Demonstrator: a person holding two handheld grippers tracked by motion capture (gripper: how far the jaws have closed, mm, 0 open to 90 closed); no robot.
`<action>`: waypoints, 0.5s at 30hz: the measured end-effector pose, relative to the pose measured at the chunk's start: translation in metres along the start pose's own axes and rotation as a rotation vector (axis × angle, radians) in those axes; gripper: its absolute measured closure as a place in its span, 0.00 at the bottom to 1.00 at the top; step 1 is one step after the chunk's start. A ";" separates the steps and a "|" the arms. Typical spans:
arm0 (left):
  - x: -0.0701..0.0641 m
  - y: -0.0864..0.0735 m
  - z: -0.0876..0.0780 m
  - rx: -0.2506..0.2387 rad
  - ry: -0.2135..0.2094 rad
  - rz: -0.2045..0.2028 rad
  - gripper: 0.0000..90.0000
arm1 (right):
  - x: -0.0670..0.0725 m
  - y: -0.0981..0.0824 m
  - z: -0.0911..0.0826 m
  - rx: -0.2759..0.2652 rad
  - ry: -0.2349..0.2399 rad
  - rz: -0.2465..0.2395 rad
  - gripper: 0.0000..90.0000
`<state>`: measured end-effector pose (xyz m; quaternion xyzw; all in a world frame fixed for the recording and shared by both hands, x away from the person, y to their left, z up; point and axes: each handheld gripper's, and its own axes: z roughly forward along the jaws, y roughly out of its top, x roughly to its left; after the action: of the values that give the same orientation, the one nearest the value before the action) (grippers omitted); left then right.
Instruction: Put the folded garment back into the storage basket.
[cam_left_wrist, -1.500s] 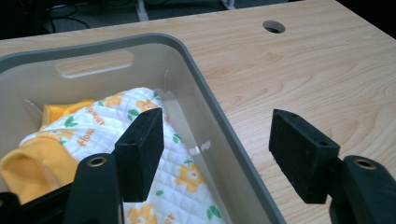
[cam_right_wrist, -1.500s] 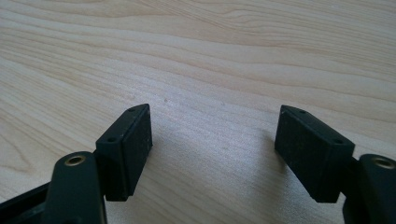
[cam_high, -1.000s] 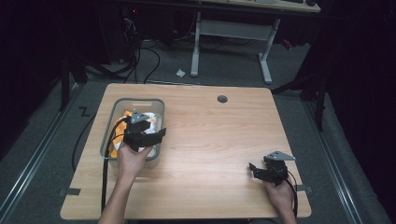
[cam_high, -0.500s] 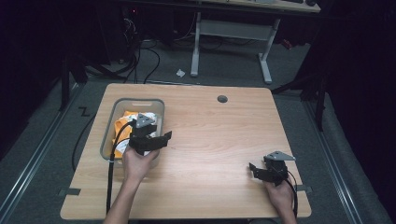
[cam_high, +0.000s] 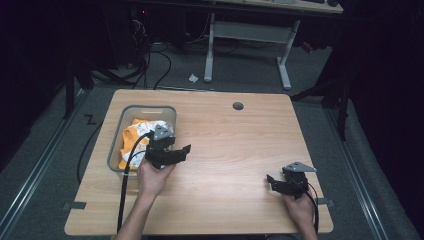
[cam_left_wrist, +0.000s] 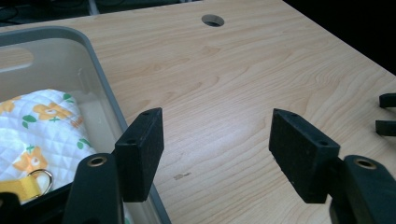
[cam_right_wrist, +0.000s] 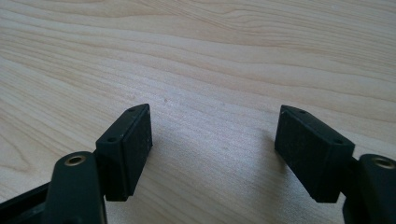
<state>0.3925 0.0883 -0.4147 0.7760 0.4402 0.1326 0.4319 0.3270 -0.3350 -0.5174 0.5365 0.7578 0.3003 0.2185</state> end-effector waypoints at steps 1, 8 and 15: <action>-0.001 0.000 0.001 0.001 -0.001 0.002 0.40 | 0.000 0.000 0.000 -0.001 0.000 -0.001 0.31; -0.007 -0.004 0.004 0.001 -0.027 -0.006 0.40 | 0.000 0.000 0.000 0.000 0.000 0.000 0.31; -0.010 -0.007 0.008 -0.004 -0.087 -0.035 0.40 | 0.000 0.000 0.000 0.000 0.000 0.000 0.31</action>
<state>0.3873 0.0774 -0.4233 0.7722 0.4344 0.0921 0.4545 0.3270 -0.3350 -0.5174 0.5365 0.7578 0.3002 0.2186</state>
